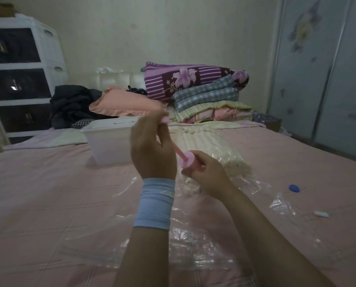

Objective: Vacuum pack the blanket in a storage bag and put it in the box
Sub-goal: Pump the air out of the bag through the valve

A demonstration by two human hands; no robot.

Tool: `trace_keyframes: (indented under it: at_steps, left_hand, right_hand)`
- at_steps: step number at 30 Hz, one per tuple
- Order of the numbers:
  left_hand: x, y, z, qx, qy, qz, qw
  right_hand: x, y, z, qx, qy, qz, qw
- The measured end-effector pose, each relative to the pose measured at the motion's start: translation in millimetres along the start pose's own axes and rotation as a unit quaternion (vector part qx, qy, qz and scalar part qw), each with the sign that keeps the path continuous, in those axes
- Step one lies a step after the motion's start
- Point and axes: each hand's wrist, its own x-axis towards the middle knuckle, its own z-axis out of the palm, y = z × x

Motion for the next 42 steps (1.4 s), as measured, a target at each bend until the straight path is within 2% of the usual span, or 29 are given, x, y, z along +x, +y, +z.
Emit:
trace_keyframes:
  at_steps: [3,5,6,8,12,14,16,18,20,22,23,25,29,31,33,35,37,38,40,42]
  left_hand:
    - [-40,-19,12,-0.028,-0.201,-0.065,0.977]
    - [-48,-28,12,-0.038,-0.276,-0.104,0.955]
    - [-45,-28,11,-0.035,-0.275,-0.101,0.955]
    - [-27,-20,4,-0.029,-0.225,-0.054,0.972]
    - [19,-3,-14,-0.036,-0.014,0.031,0.999]
    - [25,-4,-18,-0.033,0.047,0.044,0.997]
    - [12,-9,-12,-0.033,0.028,0.028,0.999]
    - [-15,-17,-2,-0.035,-0.072,-0.004,0.997]
    - [-43,-26,6,-0.050,-0.203,-0.053,0.976]
    - [-51,-30,10,-0.043,-0.268,-0.091,0.958]
    - [-48,-29,10,-0.031,-0.267,-0.085,0.960]
    - [-29,-19,5,-0.020,-0.210,-0.029,0.977]
    - [17,1,-12,-0.013,0.003,0.048,0.999]
    - [22,2,-14,-0.018,0.067,0.053,0.996]
    - [7,-2,-6,-0.014,0.054,0.035,0.998]
    - [-21,-13,4,-0.007,-0.053,0.002,0.999]
    - [-47,-25,11,-0.020,-0.179,-0.043,0.983]
    - [-53,-27,13,-0.023,-0.211,-0.061,0.975]
    - [-48,-24,11,-0.021,-0.204,-0.060,0.977]
    - [-25,-13,4,-0.017,-0.140,-0.013,0.990]
  right_hand:
    - [-3,-4,2,0.007,-0.003,-0.006,1.000]
    - [-4,-6,4,0.003,-0.013,-0.007,1.000]
    - [-5,-6,4,-0.003,-0.014,-0.007,1.000]
    - [-2,-4,3,-0.014,-0.001,-0.007,1.000]
    - [1,-2,-2,-0.006,-0.001,0.004,1.000]
    - [-1,-2,-1,-0.006,-0.005,0.007,1.000]
    - [-2,-2,0,-0.008,-0.007,0.011,1.000]
    - [-2,-3,2,-0.011,-0.010,0.010,1.000]
    - [-3,-4,3,-0.007,-0.015,0.003,1.000]
    - [-3,-5,4,0.000,-0.020,-0.004,1.000]
    - [-4,-5,3,-0.001,-0.016,-0.006,1.000]
    - [-2,-5,1,-0.009,-0.003,-0.003,1.000]
    - [0,-2,-4,-0.003,0.001,0.007,1.000]
    - [-1,-1,-3,0.001,-0.004,0.008,1.000]
    - [-1,-1,-1,-0.004,-0.007,0.007,1.000]
    - [-2,-2,1,-0.011,-0.006,0.003,1.000]
    - [-3,-5,2,-0.007,-0.006,-0.001,1.000]
    - [-4,-7,2,-0.005,-0.008,-0.003,1.000]
    - [-4,-7,3,-0.006,-0.006,-0.006,1.000]
    - [-2,-4,2,-0.007,0.002,0.001,1.000]
